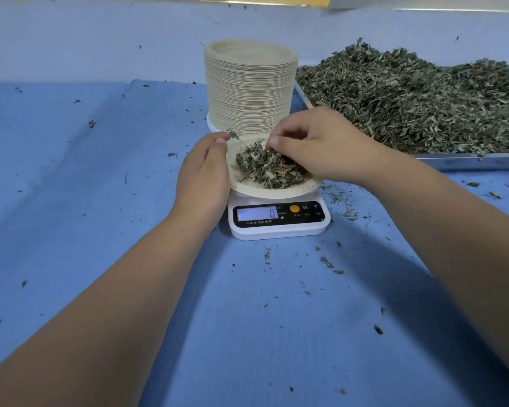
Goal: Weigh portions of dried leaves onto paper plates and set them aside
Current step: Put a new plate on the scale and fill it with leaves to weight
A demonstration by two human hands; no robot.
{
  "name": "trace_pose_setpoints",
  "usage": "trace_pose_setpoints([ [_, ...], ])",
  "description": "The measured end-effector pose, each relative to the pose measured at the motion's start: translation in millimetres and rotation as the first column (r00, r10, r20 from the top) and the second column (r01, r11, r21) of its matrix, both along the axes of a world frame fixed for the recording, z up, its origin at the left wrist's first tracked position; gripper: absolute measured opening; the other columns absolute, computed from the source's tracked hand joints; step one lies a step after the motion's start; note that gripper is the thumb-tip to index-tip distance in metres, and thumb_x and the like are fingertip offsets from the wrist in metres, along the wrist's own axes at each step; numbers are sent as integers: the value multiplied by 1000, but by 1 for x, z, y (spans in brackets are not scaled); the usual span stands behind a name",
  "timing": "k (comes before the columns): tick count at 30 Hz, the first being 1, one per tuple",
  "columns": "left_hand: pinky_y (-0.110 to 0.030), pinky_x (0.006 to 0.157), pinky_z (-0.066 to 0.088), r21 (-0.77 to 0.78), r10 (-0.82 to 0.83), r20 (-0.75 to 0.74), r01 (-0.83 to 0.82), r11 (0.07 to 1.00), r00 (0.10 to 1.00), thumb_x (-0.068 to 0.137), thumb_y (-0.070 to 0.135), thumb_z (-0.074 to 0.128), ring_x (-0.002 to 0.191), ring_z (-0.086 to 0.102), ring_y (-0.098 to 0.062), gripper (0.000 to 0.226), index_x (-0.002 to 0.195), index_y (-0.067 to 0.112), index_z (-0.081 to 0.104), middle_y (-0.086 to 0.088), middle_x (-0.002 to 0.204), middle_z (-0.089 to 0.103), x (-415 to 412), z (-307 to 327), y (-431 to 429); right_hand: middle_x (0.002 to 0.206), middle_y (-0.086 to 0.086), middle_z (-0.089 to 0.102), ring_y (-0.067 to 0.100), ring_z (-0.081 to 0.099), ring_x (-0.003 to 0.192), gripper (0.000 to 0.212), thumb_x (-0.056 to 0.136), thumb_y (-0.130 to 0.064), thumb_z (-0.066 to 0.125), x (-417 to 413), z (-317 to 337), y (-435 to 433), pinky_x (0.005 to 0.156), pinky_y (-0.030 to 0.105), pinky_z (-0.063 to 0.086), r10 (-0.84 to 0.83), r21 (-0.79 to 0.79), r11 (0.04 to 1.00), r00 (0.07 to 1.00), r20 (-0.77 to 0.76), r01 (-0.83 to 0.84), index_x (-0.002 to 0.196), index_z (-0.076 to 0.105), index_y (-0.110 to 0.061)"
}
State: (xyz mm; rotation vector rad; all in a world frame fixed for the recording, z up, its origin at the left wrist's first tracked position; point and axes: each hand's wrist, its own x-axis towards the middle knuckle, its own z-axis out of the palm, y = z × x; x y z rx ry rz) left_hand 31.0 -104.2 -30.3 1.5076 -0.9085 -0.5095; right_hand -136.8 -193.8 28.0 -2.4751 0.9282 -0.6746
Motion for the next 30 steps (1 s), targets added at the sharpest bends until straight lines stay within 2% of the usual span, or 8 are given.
trace_pose_setpoints([
  [5,-36,115,40,13,-77,11,77,997,997,100,40,40,126,55,-2,39,124,38,70,17,132,64,-2,1,3,88,-22,67,-17,58,76,12,97,-30,63,-10,-10,-7,64,-1,39,-43,-12,999,984,171,46,100,75,-29],
  [9,-26,111,15,98,-108,56,102,990,993,102,45,38,152,21,-3,38,124,49,69,11,166,29,-5,4,4,82,-16,66,-7,58,69,16,99,-34,57,-29,-16,-24,62,15,44,-190,-144,965,962,196,220,95,71,-27],
  [12,-28,106,13,140,-121,94,107,984,988,103,45,37,154,12,-1,38,128,50,65,13,169,17,-7,5,3,93,2,67,22,60,77,29,101,-40,47,-52,-22,-42,69,33,48,-354,-263,894,932,79,362,104,67,-19],
  [17,-28,102,11,158,-135,122,115,981,983,103,49,37,152,12,-1,37,128,57,62,14,171,9,-11,8,7,82,7,59,31,56,80,64,101,-67,18,-71,-38,-59,69,39,42,-534,-268,845,753,-384,462,89,58,-18],
  [20,-28,101,13,170,-144,88,128,977,986,101,50,44,153,14,-3,36,81,74,62,15,170,13,-16,16,11,69,9,58,28,55,66,76,99,-71,14,-71,-39,-61,63,37,44,-520,-278,853,771,-367,442,72,58,-15],
  [21,-28,101,13,177,-145,97,127,976,985,101,50,44,153,15,-4,37,78,71,64,15,170,14,-16,16,12,66,9,57,28,55,63,77,99,-70,15,-71,-40,-61,61,36,44,-518,-286,852,780,-350,438,69,56,-13],
  [25,-27,103,12,200,-140,166,106,974,976,103,48,39,153,17,-5,33,96,50,71,15,169,18,-13,14,11,62,10,55,28,54,59,76,101,-67,17,-71,-45,-61,54,31,37,-520,-328,846,788,-330,421,64,53,-12],
  [30,-31,107,16,161,-89,140,66,985,986,99,48,40,152,20,-5,34,114,52,70,15,169,19,-5,18,5,66,8,57,27,53,61,73,102,-66,16,-69,-49,-62,57,32,38,-537,-389,825,783,-315,410,67,55,-15],
])
